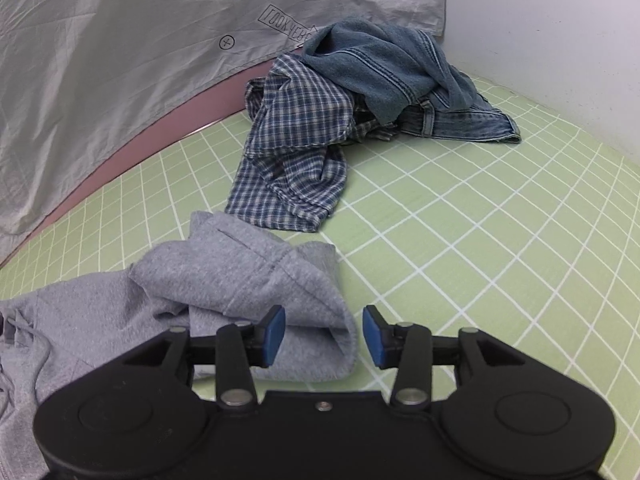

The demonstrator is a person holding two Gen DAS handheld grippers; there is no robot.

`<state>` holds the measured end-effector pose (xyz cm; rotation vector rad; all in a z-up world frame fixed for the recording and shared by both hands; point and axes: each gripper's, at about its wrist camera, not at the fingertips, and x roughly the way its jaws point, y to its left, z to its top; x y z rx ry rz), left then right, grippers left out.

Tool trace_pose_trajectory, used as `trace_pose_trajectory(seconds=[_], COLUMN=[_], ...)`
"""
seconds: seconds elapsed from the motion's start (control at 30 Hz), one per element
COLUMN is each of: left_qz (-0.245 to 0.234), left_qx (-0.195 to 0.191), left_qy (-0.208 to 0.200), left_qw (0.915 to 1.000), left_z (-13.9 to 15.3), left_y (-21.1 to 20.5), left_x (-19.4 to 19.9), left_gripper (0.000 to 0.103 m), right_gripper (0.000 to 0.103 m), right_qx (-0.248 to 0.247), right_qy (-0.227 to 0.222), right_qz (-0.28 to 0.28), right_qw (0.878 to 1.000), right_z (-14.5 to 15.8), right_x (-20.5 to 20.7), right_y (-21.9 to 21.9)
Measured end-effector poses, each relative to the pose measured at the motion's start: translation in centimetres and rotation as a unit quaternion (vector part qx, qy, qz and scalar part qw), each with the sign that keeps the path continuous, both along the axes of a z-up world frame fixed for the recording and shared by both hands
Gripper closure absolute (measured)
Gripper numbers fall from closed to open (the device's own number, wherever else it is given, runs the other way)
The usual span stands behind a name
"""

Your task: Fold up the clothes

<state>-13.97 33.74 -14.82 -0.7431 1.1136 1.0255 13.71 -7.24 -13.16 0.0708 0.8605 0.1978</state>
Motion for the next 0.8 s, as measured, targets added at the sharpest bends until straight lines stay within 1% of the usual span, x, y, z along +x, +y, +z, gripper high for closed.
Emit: trace_pose_trajectory(seconds=[0.07,0.1,0.23,0.3,0.37,0.4,0.43,0.47,0.5,0.53,0.57,0.67,0.77,0.8], left_qz=[0.0,-0.001,-0.007,-0.008,-0.01,-0.011,-0.01,-0.009,-0.008,-0.007,-0.007,-0.008,-0.009,-0.01], left_qx=[-0.004,-0.006,-0.011,-0.013,-0.014,-0.015,-0.015,-0.016,-0.015,-0.013,-0.011,-0.006,0.003,0.007], left_qy=[0.001,0.002,0.004,0.006,0.008,0.01,0.011,0.013,0.015,0.017,0.02,0.03,0.041,0.046], left_qw=[1.0,1.0,0.9999,0.9999,0.9998,0.9998,0.9998,0.9998,0.9998,0.9997,0.9997,0.9995,0.9991,0.9989], left_z=[0.0,0.0,0.0,-0.2,-0.2,-0.2,-0.2,-0.2,-0.2,-0.1,-0.1,0.0,0.1,0.2], left_y=[0.1,0.1,0.3,0.4,0.4,0.5,0.5,0.4,0.4,0.3,0.2,-0.1,-0.5,-0.6], left_x=[0.0,0.0,0.2,0.4,0.5,0.5,0.6,0.7,0.8,0.9,1.0,1.4,1.9,2.1], left_gripper=[0.0,0.0,0.0,0.0,0.0,0.0,0.0,0.0,0.0,0.0,0.0,0.0,0.0,0.0], right_gripper=[0.05,0.049,0.043,0.041,0.035,0.034,0.035,0.041,0.051,0.071,0.08,0.09,0.094,0.094], right_qx=[-0.003,-0.004,-0.051,-0.051,-0.049,-0.048,-0.037,-0.024,-0.006,0.002,0.008,0.018,0.034,0.028], right_qy=[-0.001,-0.002,-0.006,-0.004,-0.003,-0.002,0.002,0.007,0.009,0.008,0.006,-0.018,-0.039,-0.049], right_qz=[0.013,0.019,0.053,0.056,0.058,0.059,0.063,0.066,0.078,0.086,0.092,0.061,0.017,-0.001], right_qw=[1.0,1.0,0.997,0.997,0.997,0.997,0.997,0.997,0.997,0.996,0.996,0.998,0.999,0.998], right_z=[-0.2,-0.3,-1.0,-1.2,-1.4,-1.4,-1.5,-1.5,-1.5,-1.4,-1.2,-0.5,0.3,0.5], right_x=[0.6,0.9,1.8,2.4,3.0,3.3,3.5,3.8,3.9,4.0,4.0,4.1,4.2,4.3], right_y=[0.6,0.9,2.2,1.9,1.6,1.5,1.2,0.9,0.6,0.4,0.2,-1.2,-3.1,-3.8])
